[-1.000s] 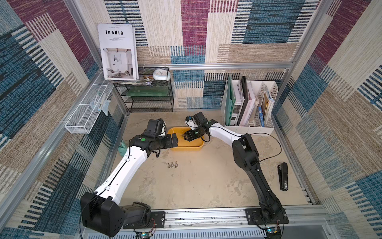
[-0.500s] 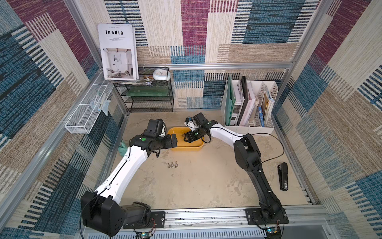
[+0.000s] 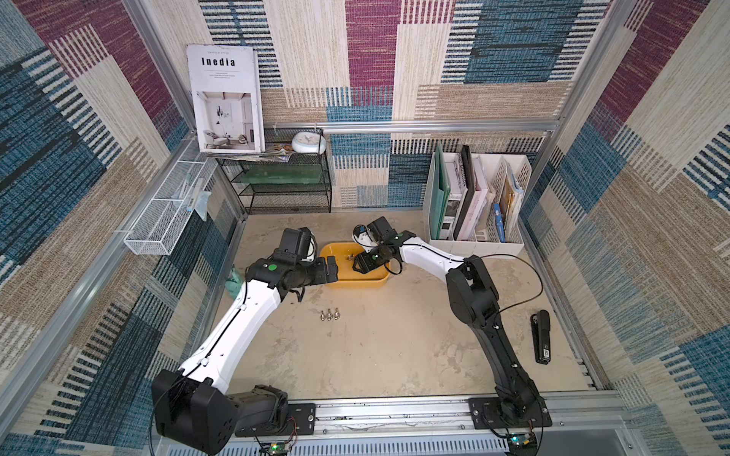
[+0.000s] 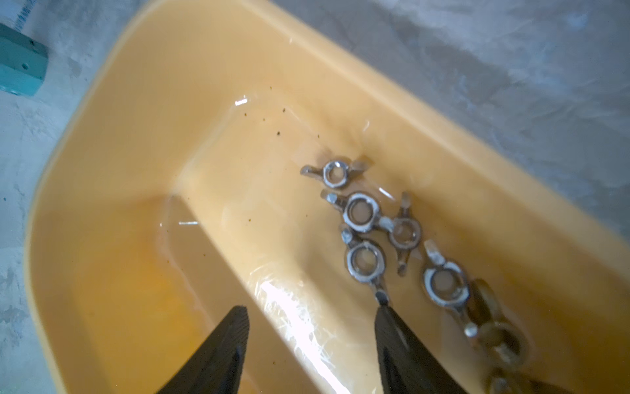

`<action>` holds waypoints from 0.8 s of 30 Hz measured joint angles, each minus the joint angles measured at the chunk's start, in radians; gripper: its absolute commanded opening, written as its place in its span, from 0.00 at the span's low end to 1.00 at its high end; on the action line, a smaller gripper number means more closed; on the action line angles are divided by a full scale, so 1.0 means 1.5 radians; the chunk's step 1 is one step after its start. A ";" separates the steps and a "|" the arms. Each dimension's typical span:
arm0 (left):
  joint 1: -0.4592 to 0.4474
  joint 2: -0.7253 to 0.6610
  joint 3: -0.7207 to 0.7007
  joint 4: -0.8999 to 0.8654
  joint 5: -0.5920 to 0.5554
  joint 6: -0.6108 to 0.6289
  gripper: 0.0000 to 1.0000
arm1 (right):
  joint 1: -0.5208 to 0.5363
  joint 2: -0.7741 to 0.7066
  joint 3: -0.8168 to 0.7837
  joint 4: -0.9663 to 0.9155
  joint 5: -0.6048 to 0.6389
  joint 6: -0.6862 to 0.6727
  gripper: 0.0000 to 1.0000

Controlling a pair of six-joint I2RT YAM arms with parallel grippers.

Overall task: Take out the wing nut from the storage box
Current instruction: Pick up the wing nut from the storage box.

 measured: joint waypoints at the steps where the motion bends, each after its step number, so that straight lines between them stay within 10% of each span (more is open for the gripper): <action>1: 0.000 0.000 0.000 0.000 0.000 0.000 0.99 | 0.000 -0.007 -0.009 0.001 0.006 -0.002 0.66; 24: 0.000 0.000 0.009 -0.012 -0.004 0.016 0.99 | 0.000 0.026 0.029 0.020 0.056 -0.027 0.58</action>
